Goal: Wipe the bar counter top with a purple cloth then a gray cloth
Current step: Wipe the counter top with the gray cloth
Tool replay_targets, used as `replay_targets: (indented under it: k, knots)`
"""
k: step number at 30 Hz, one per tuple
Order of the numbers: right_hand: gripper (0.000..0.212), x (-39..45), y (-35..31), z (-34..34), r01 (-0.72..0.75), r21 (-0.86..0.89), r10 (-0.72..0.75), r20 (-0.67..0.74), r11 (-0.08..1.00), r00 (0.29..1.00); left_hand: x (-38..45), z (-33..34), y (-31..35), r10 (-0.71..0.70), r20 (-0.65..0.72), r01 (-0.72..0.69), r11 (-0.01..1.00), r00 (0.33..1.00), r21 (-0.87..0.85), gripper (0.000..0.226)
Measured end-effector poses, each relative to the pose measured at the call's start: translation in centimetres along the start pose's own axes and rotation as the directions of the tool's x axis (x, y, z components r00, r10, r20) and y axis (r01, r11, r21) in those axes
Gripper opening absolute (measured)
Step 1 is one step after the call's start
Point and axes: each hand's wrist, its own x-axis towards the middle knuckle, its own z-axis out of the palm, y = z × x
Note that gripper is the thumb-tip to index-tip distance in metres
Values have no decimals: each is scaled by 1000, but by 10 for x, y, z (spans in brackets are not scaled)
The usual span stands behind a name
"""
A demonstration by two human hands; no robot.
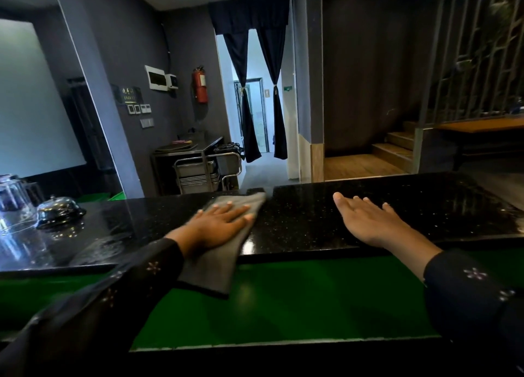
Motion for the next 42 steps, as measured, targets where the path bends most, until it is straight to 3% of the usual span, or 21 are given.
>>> replay_targets:
  k: [3, 6, 10, 13, 17, 19, 23, 27, 37, 40, 42]
  knots:
    - [67, 3, 0, 3, 9, -11, -9, -12, 1000, 1000, 8, -4, -34, -197, 6, 197, 980, 980, -33, 66]
    - [74, 7, 2, 5, 7, -13, -7, -24, 1000, 1000, 14, -5, -7, -228, -15, 227, 973, 974, -28, 65]
    - [75, 8, 6, 6, 15, 32, -13, -50, 999, 999, 23, 2, 91, 10, 2, -10, 1000, 1000, -11, 67]
    - [77, 9, 6, 5, 8, 58, -4, -64, 998, 998, 17, 5, 149, 176, 30, -174, 984, 984, -39, 64]
    - [79, 10, 7, 3, 4, 61, 0, -59, 998, 998, 21, 7, 130, 245, 26, -244, 969, 969, -28, 64]
    - [79, 10, 8, 4, 4, 64, -1, -54, 998, 999, 29, 7, 92, 189, 6, -189, 982, 982, -12, 64]
    - [81, 11, 7, 6, 0, 46, 3, -68, 999, 998, 35, 2, 0, -82, -37, 81, 997, 996, -20, 66]
    - [80, 12, 6, 8, 3, 15, -2, -80, 1000, 997, 32, -2, -11, -234, -14, 233, 971, 972, -49, 66]
    - [72, 19, 9, 6, -18, -3, 18, -60, 1000, 998, 0, -1, 178, 120, 58, -115, 990, 991, -82, 63]
    - [70, 15, 4, 3, -37, 38, 39, -63, 999, 997, 1, -5, 182, 137, 82, -115, 966, 987, -231, 62]
    - [64, 10, -1, -1, -25, 41, 27, -41, 999, 999, -1, -12, 162, 134, 18, -115, 908, 991, -404, 63]
